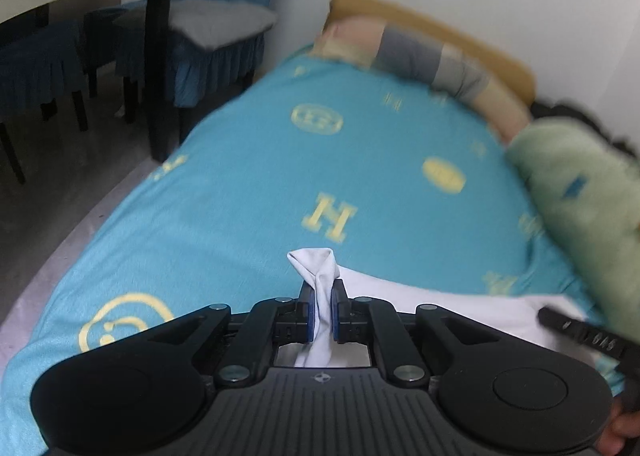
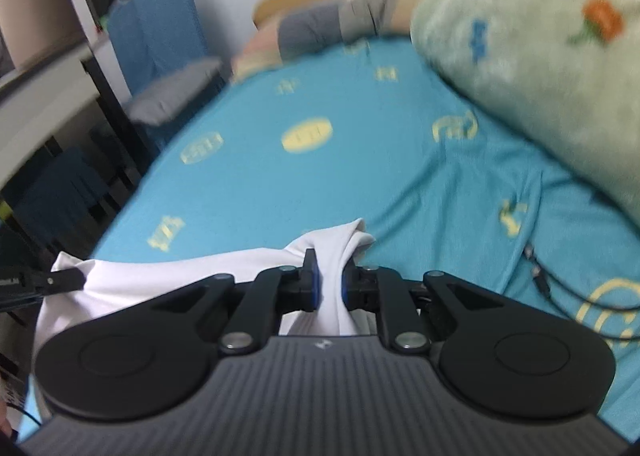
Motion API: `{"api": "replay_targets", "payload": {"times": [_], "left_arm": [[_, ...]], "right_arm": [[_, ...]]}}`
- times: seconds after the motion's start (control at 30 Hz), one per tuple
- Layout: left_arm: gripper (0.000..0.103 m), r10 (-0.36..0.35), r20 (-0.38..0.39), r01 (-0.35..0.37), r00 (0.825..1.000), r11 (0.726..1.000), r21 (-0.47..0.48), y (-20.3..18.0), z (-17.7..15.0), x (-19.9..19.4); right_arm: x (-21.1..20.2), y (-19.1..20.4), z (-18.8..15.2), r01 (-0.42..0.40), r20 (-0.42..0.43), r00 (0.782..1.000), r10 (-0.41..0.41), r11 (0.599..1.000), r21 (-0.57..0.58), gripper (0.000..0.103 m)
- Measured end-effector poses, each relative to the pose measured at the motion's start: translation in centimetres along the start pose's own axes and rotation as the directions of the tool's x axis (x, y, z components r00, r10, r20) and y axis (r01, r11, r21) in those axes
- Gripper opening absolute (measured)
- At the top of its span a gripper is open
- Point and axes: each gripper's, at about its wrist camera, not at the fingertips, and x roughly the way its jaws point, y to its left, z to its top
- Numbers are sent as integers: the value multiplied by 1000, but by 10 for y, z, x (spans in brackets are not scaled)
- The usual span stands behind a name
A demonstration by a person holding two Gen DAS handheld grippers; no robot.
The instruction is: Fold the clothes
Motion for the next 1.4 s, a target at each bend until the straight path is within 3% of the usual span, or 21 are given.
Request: {"api": "replay_targets", "payload": {"times": [0.13,0.2,0.23,0.3,0.33,0.37,0.47,0.53,0.6,0.67,0.7,0.8,0.87,0.97,1.07,1.1,1.17,1.2,1.27,1.37,1.4], "left_arm": [[24,28,-36,-28,999,1000,10,0,-5,7],[42,9,-31,-10,999,1000,-10,1,-6,-4],[55,-1,-30,0,1000,1000,-26,0,-7,-12],[64,-33,-32,31,999,998,-57,-3,-10,-29],[69,-55,-35,52,998,996,-72,-5,-12,-39],[76,-80,-40,76,996,993,-86,-7,-14,-50],[86,-175,-60,164,983,974,-156,-14,-27,-81],[86,-279,-101,249,955,938,-240,-14,-44,-91],[86,-379,-134,321,916,890,-325,-14,-61,-100],[87,-437,-180,341,881,851,-399,-12,-80,-97],[87,-463,-202,345,863,832,-434,-11,-89,-95],[87,-464,-283,282,839,817,-502,-6,-105,-75],[86,-456,-327,229,828,807,-545,0,-110,-59],[80,-441,-317,150,840,750,-645,20,-114,-40],[72,-457,-240,139,857,651,-746,42,-116,-38],[70,-452,-223,132,864,630,-766,46,-118,-40],[56,-439,-191,118,878,586,-802,56,-121,-43],[52,-431,-186,110,883,575,-811,58,-123,-44],[46,-424,-169,119,890,573,-811,58,-123,-47],[36,-418,-142,142,897,578,-804,55,-119,-57],[33,-419,-132,151,898,576,-803,54,-117,-61]], "right_arm": [[-2,-4,1,-11,-17,1000,13,997,75,16],[-11,-8,5,-29,-14,999,32,989,146,18],[-18,-10,6,-48,-8,999,51,983,179,24],[-33,-14,6,-93,5,996,94,966,241,48],[-42,-15,5,-120,17,993,120,955,272,67],[-52,-16,4,-149,30,989,146,942,302,78],[-83,-13,-3,-208,31,977,211,911,355,79],[-100,-11,-12,-244,18,966,256,891,384,79],[-115,-11,-27,-283,14,951,308,852,441,79],[-125,-13,-45,-308,1,934,357,803,510,79],[-125,-15,-56,-309,-14,925,380,773,555,79],[-124,-22,-90,-299,-51,892,449,670,680,79],[-115,-25,-103,-247,-98,885,455,639,729,79],[-101,-32,-109,-185,-106,900,424,588,787,78],[-90,-42,-119,-92,-110,935,336,531,842,78],[-87,-46,-120,-76,-106,944,312,519,851,77],[-85,-51,-119,-78,-75,958,278,502,862,71],[-84,-53,-118,-82,-58,963,262,493,866,70],[-84,-53,-114,-81,-44,972,229,510,856,49],[-87,-50,-111,-106,-17,975,224,525,845,30],[-90,-50,-109,-122,-1,974,225,531,839,29]]}}
